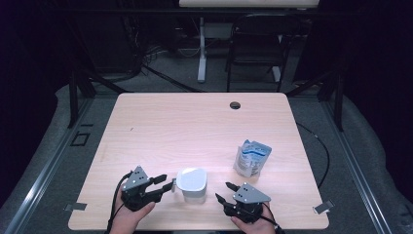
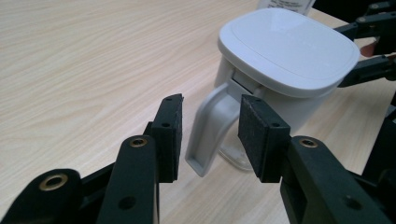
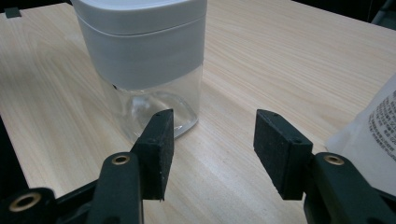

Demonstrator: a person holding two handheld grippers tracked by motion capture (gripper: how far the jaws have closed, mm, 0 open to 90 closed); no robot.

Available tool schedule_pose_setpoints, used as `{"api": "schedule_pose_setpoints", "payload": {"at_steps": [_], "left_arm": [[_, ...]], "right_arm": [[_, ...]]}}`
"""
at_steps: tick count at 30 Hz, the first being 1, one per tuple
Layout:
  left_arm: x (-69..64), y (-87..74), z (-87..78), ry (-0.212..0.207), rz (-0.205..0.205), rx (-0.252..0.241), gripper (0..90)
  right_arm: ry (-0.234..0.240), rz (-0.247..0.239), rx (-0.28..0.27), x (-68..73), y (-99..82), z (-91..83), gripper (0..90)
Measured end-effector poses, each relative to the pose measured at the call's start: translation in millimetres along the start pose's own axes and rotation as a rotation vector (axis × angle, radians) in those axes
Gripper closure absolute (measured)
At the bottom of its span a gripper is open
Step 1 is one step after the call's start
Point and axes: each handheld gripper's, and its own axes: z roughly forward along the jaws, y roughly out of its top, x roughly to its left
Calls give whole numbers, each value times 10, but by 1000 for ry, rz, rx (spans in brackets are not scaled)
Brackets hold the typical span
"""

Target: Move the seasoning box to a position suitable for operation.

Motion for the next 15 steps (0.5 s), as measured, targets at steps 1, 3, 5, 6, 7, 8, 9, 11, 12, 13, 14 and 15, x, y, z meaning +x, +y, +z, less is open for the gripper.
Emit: {"api": "schedule_pose_setpoints", "payload": {"at_steps": [1, 3, 5, 6, 7, 8, 9, 11, 12, 13, 14, 15], "left_arm": [[8, 5, -5, 2, 0, -1, 609], [14, 15, -13, 10, -12, -9, 618], [32, 34, -26, 14, -16, -6, 631], [40, 44, -32, 19, -19, -5, 642], [51, 57, -42, 23, -21, -6, 650], [56, 72, -53, 27, -27, -12, 666], [61, 89, -64, 24, -33, -17, 685], [54, 108, -68, 23, -40, -24, 727], [38, 153, -81, 19, -29, -23, 748], [38, 153, -81, 19, -29, -23, 771], [28, 177, -84, 11, -21, -23, 771], [-2, 209, -85, 7, -16, -28, 787]], "right_arm": [[0, -1, 0, -3, 1, -2, 482], [-2, -2, 1, -5, 4, -7, 485], [-3, -8, -3, -5, 10, -11, 487], [-1, -8, -5, -5, 13, -13, 487], [-4, -10, -5, -7, 17, -16, 487], [-4, -10, -8, -8, 18, -17, 488], [-3, -9, -7, -11, 17, -18, 489], [-5, -6, -2, -13, 16, -25, 491], [-6, -7, 1, -15, 15, -30, 494], [-8, -5, 1, -16, 14, -34, 495], [-8, -5, 1, -16, 14, -34, 495], [-9, 0, -1, -19, 13, -36, 500]]}}
